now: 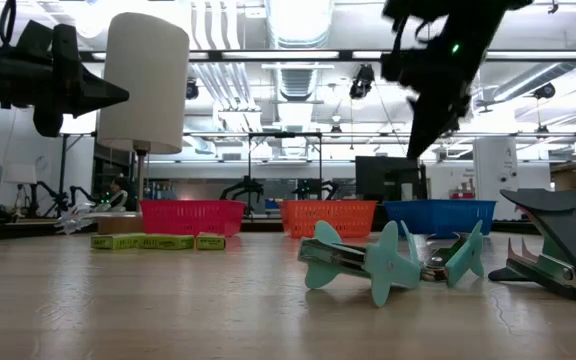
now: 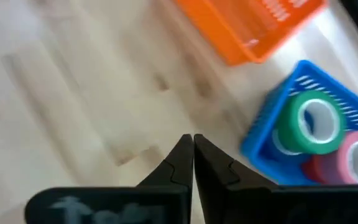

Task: Pick and place Stapler, Stapler remover, tape
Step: Put the black staple remover into the orange bin

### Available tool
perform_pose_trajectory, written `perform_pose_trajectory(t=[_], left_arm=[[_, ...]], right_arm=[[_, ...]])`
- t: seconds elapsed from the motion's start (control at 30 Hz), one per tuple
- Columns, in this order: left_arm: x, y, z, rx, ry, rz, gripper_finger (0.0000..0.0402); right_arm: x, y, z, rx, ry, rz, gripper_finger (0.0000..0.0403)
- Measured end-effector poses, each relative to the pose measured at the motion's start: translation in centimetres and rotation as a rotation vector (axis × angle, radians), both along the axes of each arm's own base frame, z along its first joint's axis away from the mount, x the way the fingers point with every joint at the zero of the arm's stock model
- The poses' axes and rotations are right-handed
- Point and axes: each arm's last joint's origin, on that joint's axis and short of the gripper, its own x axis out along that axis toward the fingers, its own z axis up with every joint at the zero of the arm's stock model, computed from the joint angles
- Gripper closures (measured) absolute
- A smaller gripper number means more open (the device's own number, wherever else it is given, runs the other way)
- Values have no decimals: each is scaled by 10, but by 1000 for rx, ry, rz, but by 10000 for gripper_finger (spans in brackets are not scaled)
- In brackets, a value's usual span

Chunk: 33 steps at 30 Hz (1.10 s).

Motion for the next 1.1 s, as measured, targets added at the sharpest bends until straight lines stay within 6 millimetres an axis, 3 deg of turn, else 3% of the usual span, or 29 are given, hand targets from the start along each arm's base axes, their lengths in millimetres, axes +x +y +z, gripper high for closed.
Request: perform_pose_trajectory(t=[0.27,0.4,0.57,0.7,0.9,1.1], left_arm=[[0,0,0,0,-1,0,378],[0,0,0,0,-1,0,376],[0,0,0,0,-1,0,378],[0,0,0,0,-1,0,377],[0,0,0,0,-1,0,378],[0,0,0,0,-1,0,376]], right_arm=[[-10,55,13,114,-130,85,394],[-4,88,9,188,-199,161,394],[0,119,-7,334,-200,130,394],[3,133,-15,477,-164,131,394],[-2,146,-21,531,-129,110,393],[-8,158,-21,574,-118,94,347]])
